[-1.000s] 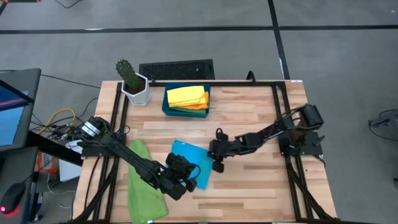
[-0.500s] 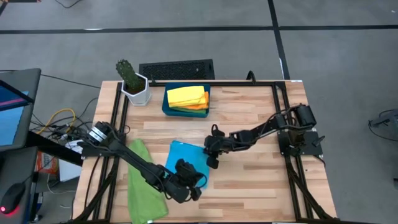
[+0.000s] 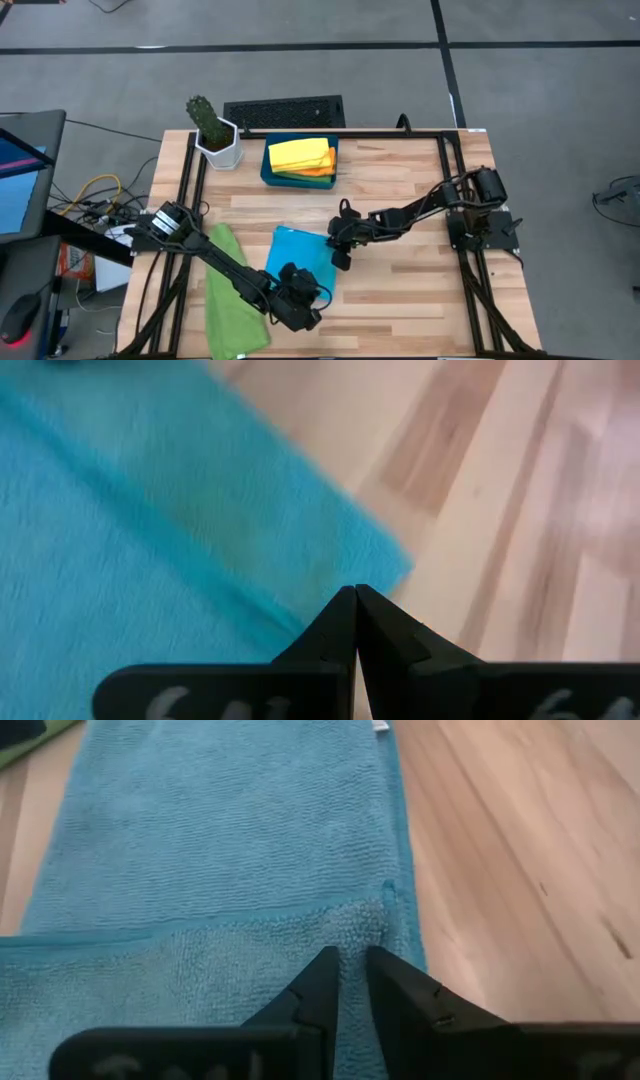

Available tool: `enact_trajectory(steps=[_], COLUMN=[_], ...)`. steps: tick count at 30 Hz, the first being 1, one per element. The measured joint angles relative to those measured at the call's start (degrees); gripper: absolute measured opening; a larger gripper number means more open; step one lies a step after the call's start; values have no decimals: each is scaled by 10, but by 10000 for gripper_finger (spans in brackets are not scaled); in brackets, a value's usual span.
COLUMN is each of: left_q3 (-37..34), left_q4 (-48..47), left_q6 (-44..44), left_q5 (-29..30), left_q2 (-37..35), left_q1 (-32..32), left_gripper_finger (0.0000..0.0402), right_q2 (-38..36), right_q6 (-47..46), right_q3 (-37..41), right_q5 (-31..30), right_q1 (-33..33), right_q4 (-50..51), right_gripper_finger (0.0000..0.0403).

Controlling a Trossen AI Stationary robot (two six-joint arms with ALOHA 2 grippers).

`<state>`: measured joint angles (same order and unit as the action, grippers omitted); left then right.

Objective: Fold microfiber towels
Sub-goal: Fold the blue towel

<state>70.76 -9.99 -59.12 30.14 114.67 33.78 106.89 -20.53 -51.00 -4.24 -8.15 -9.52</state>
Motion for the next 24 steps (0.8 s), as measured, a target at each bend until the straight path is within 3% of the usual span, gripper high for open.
enact_trajectory(steps=[6,15,24], left_q3=[-1,0,0], left_q4=[-83,-125,-141], left_q6=[-54,-95,-125], left_q5=[-14,8,11], left_q2=[0,0,5], left_q1=[7,16,19], left_gripper_finger=[0,0,0], right_q2=[-12,-80,-26], right_q6=[0,27,41], right_q3=[0,0,22], right_q5=[13,10,-20], right_q1=[3,0,-79], right_q4=[3,0,-90], right_gripper_finger=[81,81,81])
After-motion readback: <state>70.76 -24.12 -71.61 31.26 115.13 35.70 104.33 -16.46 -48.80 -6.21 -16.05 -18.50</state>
